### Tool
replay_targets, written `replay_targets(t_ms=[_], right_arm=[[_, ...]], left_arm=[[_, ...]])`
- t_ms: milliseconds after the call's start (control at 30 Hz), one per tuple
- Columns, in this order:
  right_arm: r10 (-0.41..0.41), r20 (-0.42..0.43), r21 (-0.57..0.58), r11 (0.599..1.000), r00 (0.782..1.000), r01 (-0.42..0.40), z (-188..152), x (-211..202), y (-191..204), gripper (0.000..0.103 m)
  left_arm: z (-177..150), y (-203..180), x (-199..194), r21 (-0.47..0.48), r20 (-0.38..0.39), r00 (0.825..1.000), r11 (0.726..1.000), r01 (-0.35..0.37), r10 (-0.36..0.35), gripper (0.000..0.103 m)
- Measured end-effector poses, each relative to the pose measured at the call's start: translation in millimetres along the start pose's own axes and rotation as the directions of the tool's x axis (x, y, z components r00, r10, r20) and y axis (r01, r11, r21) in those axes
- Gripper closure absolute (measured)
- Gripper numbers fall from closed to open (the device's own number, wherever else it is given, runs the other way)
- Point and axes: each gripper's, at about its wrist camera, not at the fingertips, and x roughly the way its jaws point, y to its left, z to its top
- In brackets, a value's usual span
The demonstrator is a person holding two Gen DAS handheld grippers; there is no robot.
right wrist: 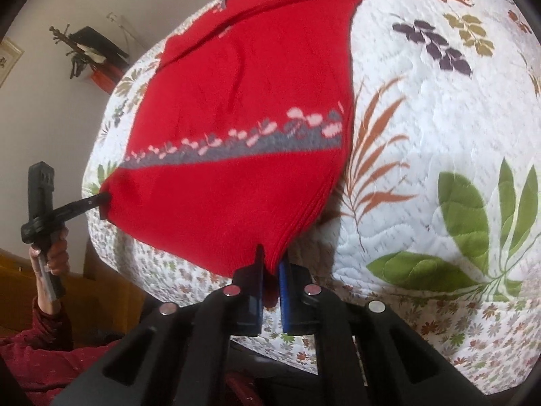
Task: Fold small clothes
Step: 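Grasp the hem with the left tool while the right tool lifts it toward the collar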
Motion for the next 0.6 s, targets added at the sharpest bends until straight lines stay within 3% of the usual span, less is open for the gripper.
replay_targets(t_ms=[167,333,600], right_arm=[[0.032,0.066,0.004,0.999,0.997,-0.032,20,-21,1,0.096],[0.054,0.145,0.009,0.998,0.988,-0.056,63,-40,-1,0.096],[0.061,0.131,0.082,0.994,0.990,-0.072,151,-16,-28,0.096]], left_arm=[[18,-6,-13,0.013,0.060,0.998,1.000,0.012,-0.013,0.096],[52,-7,-24,-0.001,0.139,0.990,1.000,0.031,-0.031,0.096],[124,-6,3,-0.034,0.166,0.986,0.999,0.013,-0.007,0.096]])
